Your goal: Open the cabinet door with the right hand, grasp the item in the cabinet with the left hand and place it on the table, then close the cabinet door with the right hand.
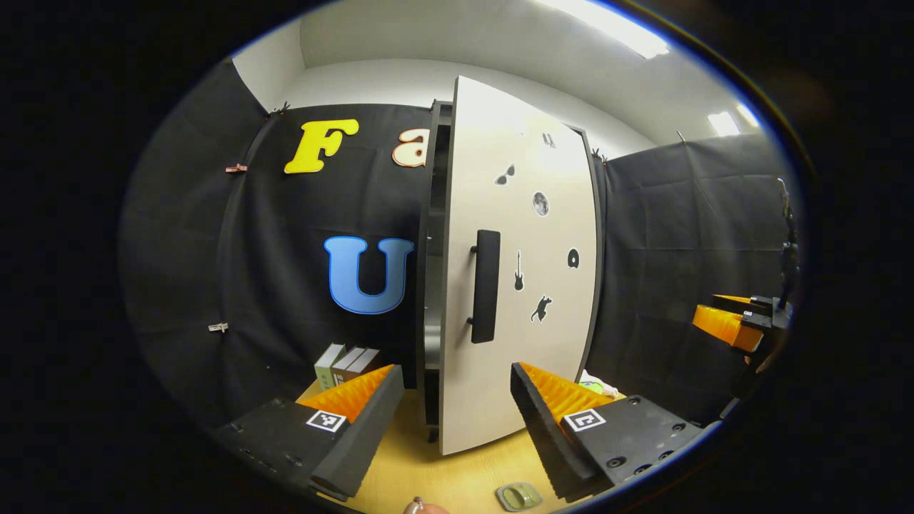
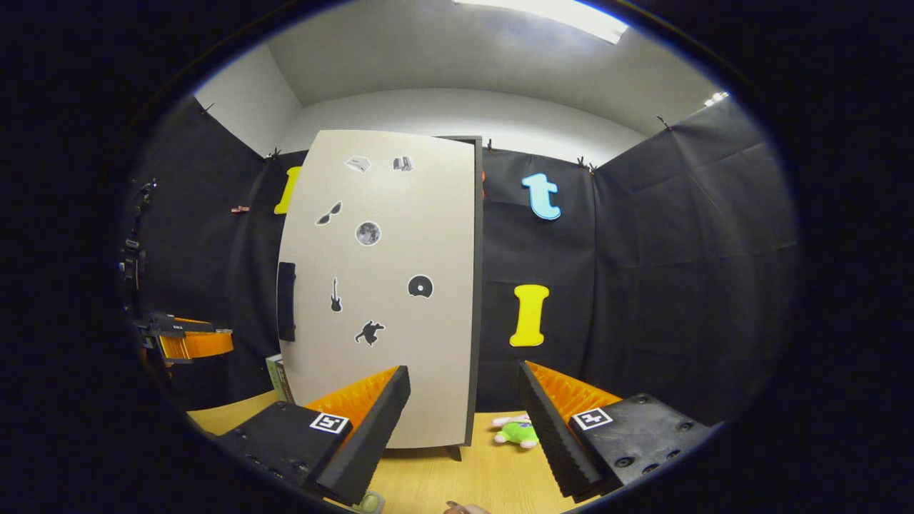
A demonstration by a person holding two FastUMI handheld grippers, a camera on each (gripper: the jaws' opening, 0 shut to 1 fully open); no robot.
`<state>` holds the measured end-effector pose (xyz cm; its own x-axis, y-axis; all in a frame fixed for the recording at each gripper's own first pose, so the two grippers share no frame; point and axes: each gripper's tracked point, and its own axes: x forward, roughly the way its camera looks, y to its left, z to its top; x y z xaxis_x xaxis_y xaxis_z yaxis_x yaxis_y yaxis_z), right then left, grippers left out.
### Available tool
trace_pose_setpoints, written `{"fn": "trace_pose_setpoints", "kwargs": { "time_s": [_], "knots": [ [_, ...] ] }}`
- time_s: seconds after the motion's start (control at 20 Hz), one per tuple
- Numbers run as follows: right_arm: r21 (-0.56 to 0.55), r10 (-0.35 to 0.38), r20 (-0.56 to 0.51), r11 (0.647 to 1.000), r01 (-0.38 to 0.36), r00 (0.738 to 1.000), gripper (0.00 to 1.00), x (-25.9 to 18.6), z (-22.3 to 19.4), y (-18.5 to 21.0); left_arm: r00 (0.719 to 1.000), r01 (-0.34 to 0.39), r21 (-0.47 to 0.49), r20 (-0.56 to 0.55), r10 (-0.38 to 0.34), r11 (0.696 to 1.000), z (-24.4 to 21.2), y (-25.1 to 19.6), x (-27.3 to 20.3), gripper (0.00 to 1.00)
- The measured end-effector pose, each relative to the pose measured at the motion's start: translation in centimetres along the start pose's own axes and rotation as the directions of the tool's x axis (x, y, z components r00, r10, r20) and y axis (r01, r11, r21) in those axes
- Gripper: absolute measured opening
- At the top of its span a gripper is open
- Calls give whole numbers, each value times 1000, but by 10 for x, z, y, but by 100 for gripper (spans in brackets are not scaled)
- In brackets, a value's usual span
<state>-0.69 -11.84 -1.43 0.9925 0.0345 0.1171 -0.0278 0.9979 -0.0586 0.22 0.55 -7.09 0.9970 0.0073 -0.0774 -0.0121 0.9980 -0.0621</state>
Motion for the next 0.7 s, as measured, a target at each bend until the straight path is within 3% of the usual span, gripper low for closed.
{"fn": "trace_pose_setpoints", "kwargs": {
  "time_s": [0.7],
  "knots": [
    [-18, -23, -2, 1000, 23, 1000, 100, 8, -2, 4, 1000, -18, -6, -1, 18, 1000, -4, 12, 8, 95]
  ]
}}
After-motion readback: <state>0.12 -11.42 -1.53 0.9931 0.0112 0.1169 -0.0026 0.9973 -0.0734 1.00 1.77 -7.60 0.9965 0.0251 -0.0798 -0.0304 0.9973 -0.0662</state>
